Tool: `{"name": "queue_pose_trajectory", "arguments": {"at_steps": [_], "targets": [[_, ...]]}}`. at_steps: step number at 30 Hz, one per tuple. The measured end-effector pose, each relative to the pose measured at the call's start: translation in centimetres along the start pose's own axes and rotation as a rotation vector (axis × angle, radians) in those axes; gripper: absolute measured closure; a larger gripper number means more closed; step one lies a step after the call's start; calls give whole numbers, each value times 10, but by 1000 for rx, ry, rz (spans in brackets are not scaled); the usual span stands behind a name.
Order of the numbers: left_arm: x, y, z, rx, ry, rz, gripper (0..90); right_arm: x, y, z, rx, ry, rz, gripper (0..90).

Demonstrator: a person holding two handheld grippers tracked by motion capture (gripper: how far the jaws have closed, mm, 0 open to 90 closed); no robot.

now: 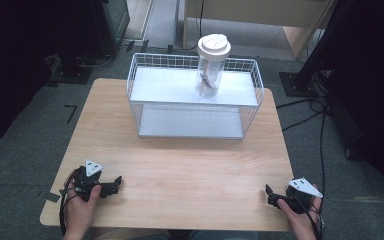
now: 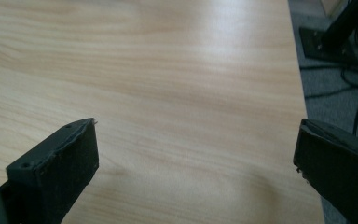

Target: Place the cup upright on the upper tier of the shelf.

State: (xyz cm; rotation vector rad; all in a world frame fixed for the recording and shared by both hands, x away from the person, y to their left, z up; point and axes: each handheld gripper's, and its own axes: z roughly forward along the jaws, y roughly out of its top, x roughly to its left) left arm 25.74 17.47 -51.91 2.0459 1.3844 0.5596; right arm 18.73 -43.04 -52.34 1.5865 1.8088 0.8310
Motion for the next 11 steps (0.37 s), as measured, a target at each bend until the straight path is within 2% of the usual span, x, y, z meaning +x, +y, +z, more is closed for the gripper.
{"name": "queue_pose_trajectory", "arguments": {"at_steps": [4,6,9,11], "targets": [[0,0,0,1,0,1,0,7,1,4,49,-26,-62,2],[0,1,1,1,-1,3,0,10,1,4,40,-24,-83,2],[0,1,1,1,-2,4,0,10,3,6,54,18,-71,2],[0,2,2,-1,-3,2,0,6,4,9,85,71,-25,2]]}}
